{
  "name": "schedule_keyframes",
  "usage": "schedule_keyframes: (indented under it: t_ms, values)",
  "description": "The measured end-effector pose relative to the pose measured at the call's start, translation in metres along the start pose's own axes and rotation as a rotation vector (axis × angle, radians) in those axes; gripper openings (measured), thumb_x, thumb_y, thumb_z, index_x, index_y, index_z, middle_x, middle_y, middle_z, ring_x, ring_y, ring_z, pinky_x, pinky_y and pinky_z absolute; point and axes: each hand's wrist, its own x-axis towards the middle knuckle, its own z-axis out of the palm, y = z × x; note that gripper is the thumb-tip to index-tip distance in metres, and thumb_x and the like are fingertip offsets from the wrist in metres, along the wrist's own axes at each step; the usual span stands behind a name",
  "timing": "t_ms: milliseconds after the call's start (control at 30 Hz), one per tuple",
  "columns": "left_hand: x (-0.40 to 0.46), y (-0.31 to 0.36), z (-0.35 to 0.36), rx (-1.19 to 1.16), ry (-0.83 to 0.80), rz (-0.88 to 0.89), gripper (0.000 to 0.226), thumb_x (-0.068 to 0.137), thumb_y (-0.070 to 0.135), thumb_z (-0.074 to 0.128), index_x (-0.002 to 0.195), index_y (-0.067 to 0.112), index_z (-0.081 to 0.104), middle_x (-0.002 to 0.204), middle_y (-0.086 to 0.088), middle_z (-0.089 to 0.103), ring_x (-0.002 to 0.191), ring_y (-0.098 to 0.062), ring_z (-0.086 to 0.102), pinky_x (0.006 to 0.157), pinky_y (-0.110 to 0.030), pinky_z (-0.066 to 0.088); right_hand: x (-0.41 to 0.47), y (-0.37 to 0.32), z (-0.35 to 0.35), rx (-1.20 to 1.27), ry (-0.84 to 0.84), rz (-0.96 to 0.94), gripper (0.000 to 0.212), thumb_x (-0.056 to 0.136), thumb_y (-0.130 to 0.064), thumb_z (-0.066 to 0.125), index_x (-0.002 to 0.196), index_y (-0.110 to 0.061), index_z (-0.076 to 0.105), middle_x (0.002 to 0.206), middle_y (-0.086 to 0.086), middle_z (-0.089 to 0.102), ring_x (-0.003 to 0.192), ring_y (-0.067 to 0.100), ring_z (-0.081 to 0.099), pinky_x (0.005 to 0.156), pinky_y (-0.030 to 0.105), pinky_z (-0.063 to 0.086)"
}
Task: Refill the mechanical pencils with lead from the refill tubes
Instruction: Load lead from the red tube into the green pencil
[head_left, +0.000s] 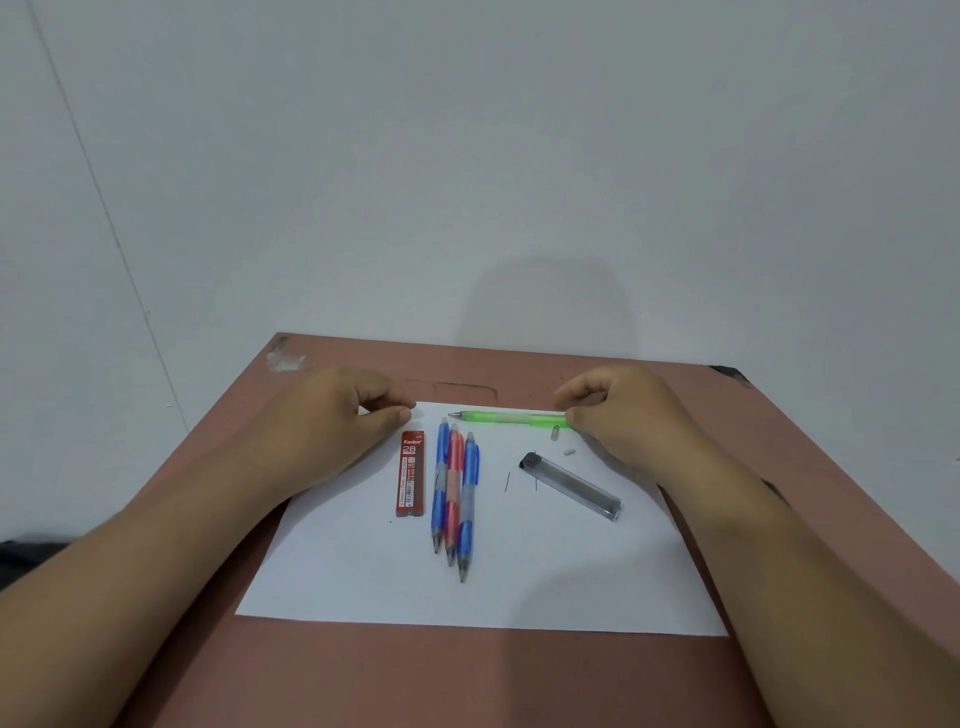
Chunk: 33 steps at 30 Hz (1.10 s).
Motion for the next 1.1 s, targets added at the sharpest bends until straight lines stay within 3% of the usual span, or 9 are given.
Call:
schedule_keyframes:
  t_ms: [200, 300, 400, 467, 567, 767, 933, 1000, 1100]
  values:
    - [0.0, -0.001, -0.004, 0.033, 0.015, 0.028, 0.014, 0.097, 0.03, 0.065, 0.099, 0.041, 0.074, 0.085, 0.036, 0.062, 0.089, 0.017, 0.06, 0.063, -0.001, 0.041, -0.018, -0.03, 0.012, -0.086, -0.013, -0.292, 0.022, 0.093, -0.025, 0.069, 0.108, -0.041, 0.072, 0.106, -0.027, 0.062, 0.109, -0.005, 0.05, 0.084, 0.013, 0.042]
    - [0.001, -0.003, -0.01, 0.067, 0.063, 0.012, 0.015, 0.097, 0.026, 0.065, 0.102, 0.034, 0.077, 0.086, 0.033, 0.063, 0.084, 0.016, 0.059, 0.064, 0.0, 0.039, -0.037, -0.056, 0.022, -0.132, -0.23, -0.328, 0.05, 0.086, -0.045, 0.077, 0.131, -0.051, 0.057, 0.121, -0.025, 0.052, 0.118, -0.003, 0.044, 0.09, 0.014, 0.044]
    - [0.002, -0.01, -0.014, 0.068, 0.085, -0.032, 0.015, 0.096, 0.027, 0.065, 0.099, 0.033, 0.077, 0.087, 0.026, 0.069, 0.081, 0.006, 0.062, 0.072, -0.012, 0.047, -0.05, -0.072, 0.037, -0.228, -0.43, -0.293, 0.079, 0.076, -0.06, 0.079, 0.142, -0.06, 0.036, 0.137, -0.015, 0.037, 0.12, 0.009, 0.049, 0.1, 0.034, 0.052]
    - [0.002, -0.014, -0.015, 0.054, 0.086, -0.054, 0.014, 0.095, 0.026, 0.065, 0.096, 0.033, 0.078, 0.086, 0.02, 0.072, 0.08, 0.0, 0.065, 0.077, -0.026, 0.054, -0.052, -0.077, 0.045, -0.309, -0.479, -0.298, 0.091, 0.07, -0.069, 0.077, 0.144, -0.064, 0.024, 0.142, -0.014, 0.033, 0.125, 0.015, 0.046, 0.105, 0.046, 0.05]
    - [0.002, -0.016, -0.016, 0.038, 0.086, -0.061, 0.014, 0.094, 0.026, 0.066, 0.095, 0.033, 0.078, 0.086, 0.019, 0.072, 0.081, 0.001, 0.064, 0.074, -0.019, 0.05, -0.052, -0.079, 0.05, -0.348, -0.507, -0.297, 0.1, 0.069, -0.072, 0.076, 0.146, -0.065, 0.014, 0.145, -0.016, 0.032, 0.131, 0.016, 0.038, 0.109, 0.052, 0.044]
    - [0.002, -0.01, -0.016, 0.083, 0.072, -0.07, 0.014, 0.095, 0.03, 0.064, 0.098, 0.028, 0.078, 0.085, 0.007, 0.073, 0.08, -0.013, 0.066, 0.077, -0.036, 0.054, -0.052, -0.081, 0.051, -0.312, -0.476, -0.296, 0.102, 0.072, -0.064, 0.079, 0.148, -0.064, 0.011, 0.143, -0.018, 0.036, 0.129, 0.015, 0.036, 0.11, 0.05, 0.043]
    - [-0.003, 0.003, -0.013, 0.059, 0.065, -0.078, 0.027, 0.096, 0.042, 0.061, 0.089, 0.021, 0.076, 0.08, 0.002, 0.073, 0.07, -0.012, 0.063, 0.063, -0.021, 0.049, -0.05, -0.076, 0.048, -0.159, -0.344, -0.335, 0.11, 0.069, -0.058, 0.082, 0.148, -0.064, 0.006, 0.137, -0.025, 0.043, 0.132, 0.012, 0.04, 0.111, 0.048, 0.044]
    - [-0.006, 0.011, -0.009, -0.068, 0.062, -0.09, 0.033, 0.094, 0.048, 0.062, 0.083, 0.021, 0.076, 0.076, -0.006, 0.072, 0.061, -0.016, 0.059, 0.054, -0.018, 0.043, -0.048, -0.072, 0.043, -0.093, -0.242, -0.393, 0.11, 0.069, -0.052, 0.084, 0.149, -0.06, 0.01, 0.133, -0.032, 0.046, 0.136, 0.007, 0.033, 0.114, 0.046, 0.038]
    - [-0.009, 0.027, -0.002, -0.411, 0.026, -0.144, 0.029, 0.092, 0.045, 0.064, 0.087, 0.023, 0.08, 0.082, -0.003, 0.076, 0.068, -0.015, 0.063, 0.062, -0.026, 0.048, -0.047, -0.066, 0.038, -0.065, -0.12, -0.475, 0.112, 0.068, -0.05, 0.086, 0.151, -0.057, 0.011, 0.138, -0.029, 0.045, 0.136, 0.005, 0.031, 0.113, 0.046, 0.039]
